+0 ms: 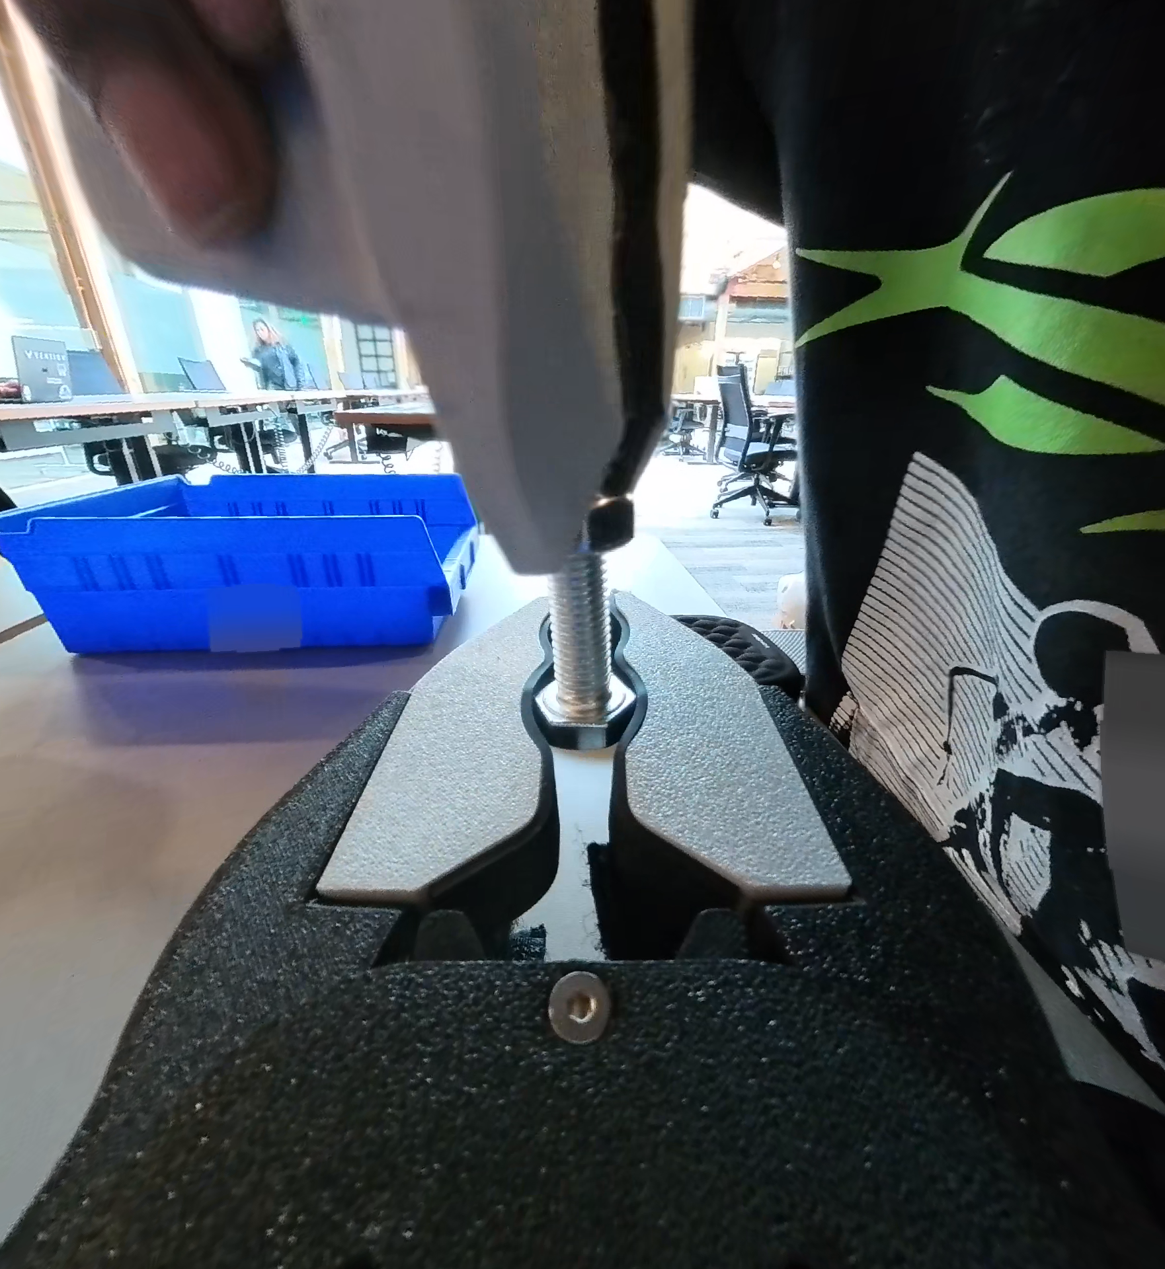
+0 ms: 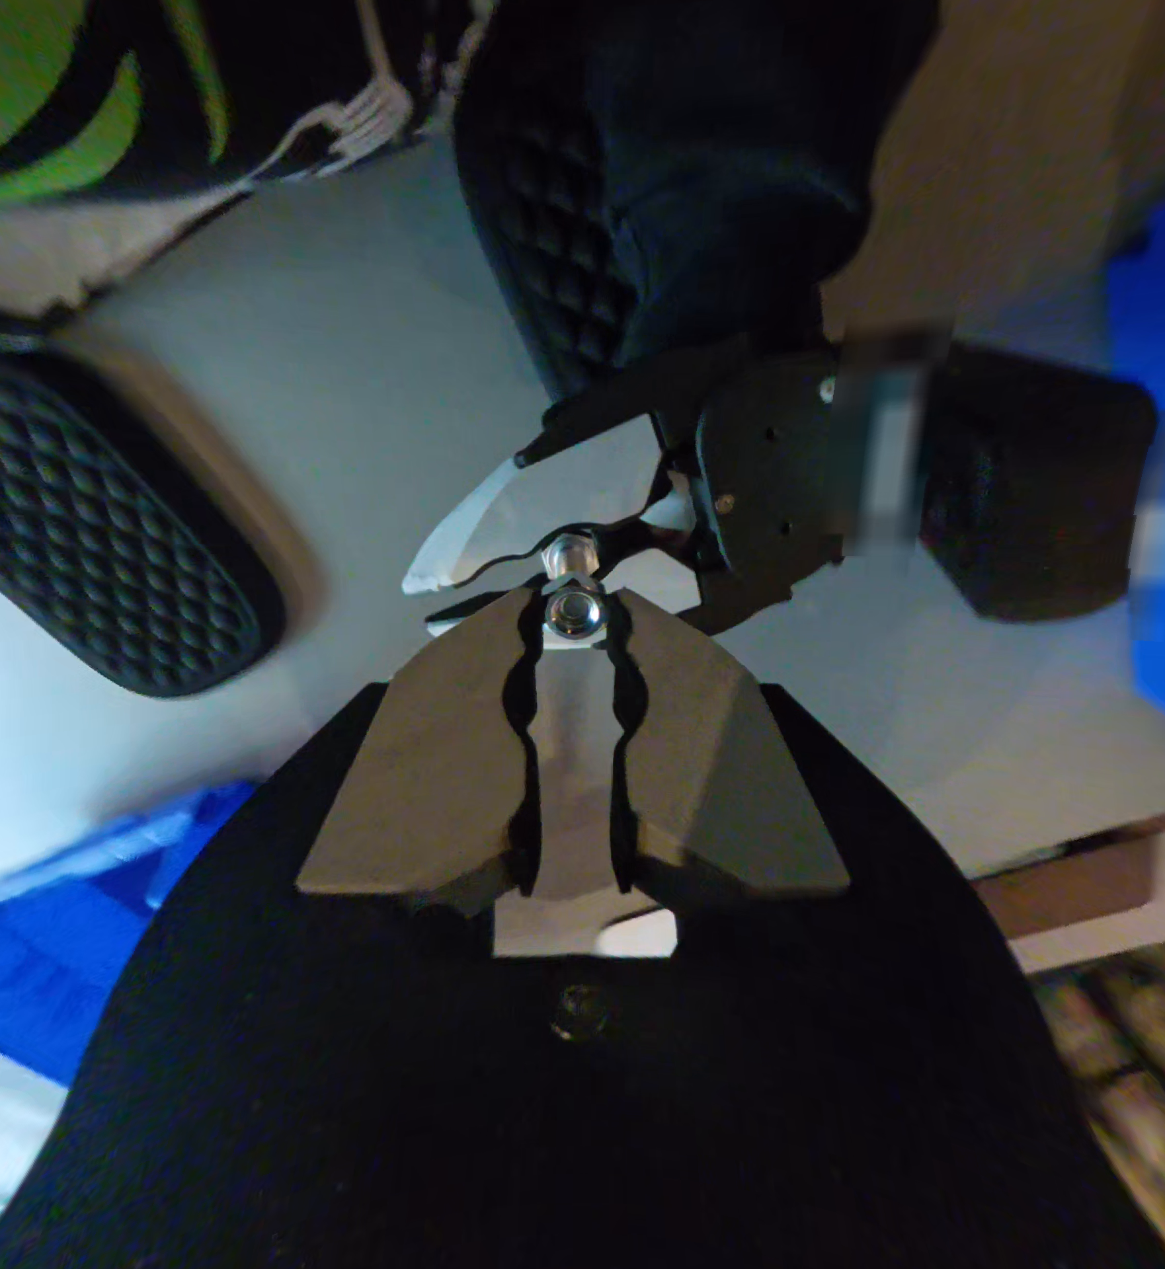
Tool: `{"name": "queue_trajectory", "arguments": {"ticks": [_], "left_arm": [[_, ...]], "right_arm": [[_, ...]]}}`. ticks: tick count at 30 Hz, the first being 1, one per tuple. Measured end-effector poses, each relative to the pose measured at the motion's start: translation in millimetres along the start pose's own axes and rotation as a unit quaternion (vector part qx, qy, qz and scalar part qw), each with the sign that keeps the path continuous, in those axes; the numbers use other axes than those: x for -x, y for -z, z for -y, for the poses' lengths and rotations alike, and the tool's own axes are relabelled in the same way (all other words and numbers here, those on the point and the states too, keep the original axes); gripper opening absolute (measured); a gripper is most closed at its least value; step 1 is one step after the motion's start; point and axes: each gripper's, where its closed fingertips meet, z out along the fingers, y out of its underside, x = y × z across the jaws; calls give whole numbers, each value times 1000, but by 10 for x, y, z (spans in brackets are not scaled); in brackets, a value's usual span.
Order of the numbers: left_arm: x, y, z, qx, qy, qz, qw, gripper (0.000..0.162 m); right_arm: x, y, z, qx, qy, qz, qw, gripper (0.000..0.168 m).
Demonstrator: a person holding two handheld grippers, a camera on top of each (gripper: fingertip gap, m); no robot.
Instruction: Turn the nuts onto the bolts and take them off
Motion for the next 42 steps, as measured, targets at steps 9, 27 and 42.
{"name": "queue_trajectory", "arguments": {"ticks": [9,27,42], "left_arm": [[3,-10,-17,5,-2,3,1000,11],[-18,-13,-6,2,-4,-5,1000,11],[-5,-9,2,-3,-2,-3,1000,11]], "right_arm": [[29,-6,-20,26,-383,16,923,17],[24,16,-17,38,268,-3,963,52],[-16,27,2,18,175,-14,984,18]]}}
